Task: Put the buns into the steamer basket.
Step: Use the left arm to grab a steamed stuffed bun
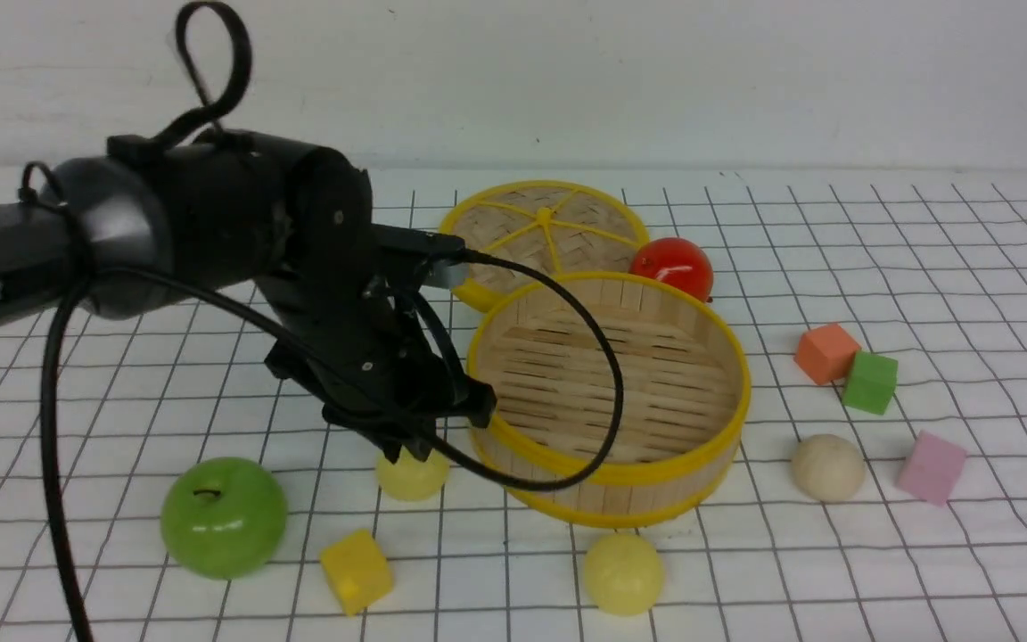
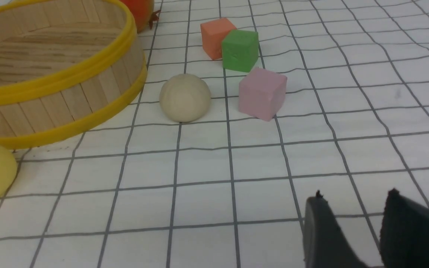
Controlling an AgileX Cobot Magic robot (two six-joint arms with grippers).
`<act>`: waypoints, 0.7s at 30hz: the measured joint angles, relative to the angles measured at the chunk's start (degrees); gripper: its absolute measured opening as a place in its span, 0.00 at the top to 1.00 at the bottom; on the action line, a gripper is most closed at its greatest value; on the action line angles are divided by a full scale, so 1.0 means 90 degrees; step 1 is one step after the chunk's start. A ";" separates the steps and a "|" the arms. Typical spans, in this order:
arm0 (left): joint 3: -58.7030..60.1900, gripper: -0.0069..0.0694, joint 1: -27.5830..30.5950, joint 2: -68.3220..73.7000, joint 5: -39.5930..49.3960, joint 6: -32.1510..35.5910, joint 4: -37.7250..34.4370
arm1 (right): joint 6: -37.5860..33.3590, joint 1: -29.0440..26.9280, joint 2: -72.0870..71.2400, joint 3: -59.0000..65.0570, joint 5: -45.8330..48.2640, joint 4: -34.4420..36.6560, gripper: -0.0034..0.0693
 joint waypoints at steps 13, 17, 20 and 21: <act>-0.0023 0.54 0.0000 0.0676 -0.0817 0.0000 0.0391 | 0.0000 0.0000 0.0000 0.0000 0.0000 0.0000 0.62; -0.0023 0.57 0.0000 0.0775 -0.0958 0.0000 0.0509 | 0.0000 0.0000 0.0000 0.0000 0.0000 0.0000 0.62; -0.0031 0.59 0.0000 0.0803 -0.1030 -0.0007 0.0539 | 0.0000 0.0000 0.0000 0.0000 0.0000 0.0000 0.62; -0.0036 0.60 0.0000 0.0811 -0.1040 -0.0031 0.0539 | 0.0000 0.0000 0.0000 0.0000 0.0000 0.0000 0.62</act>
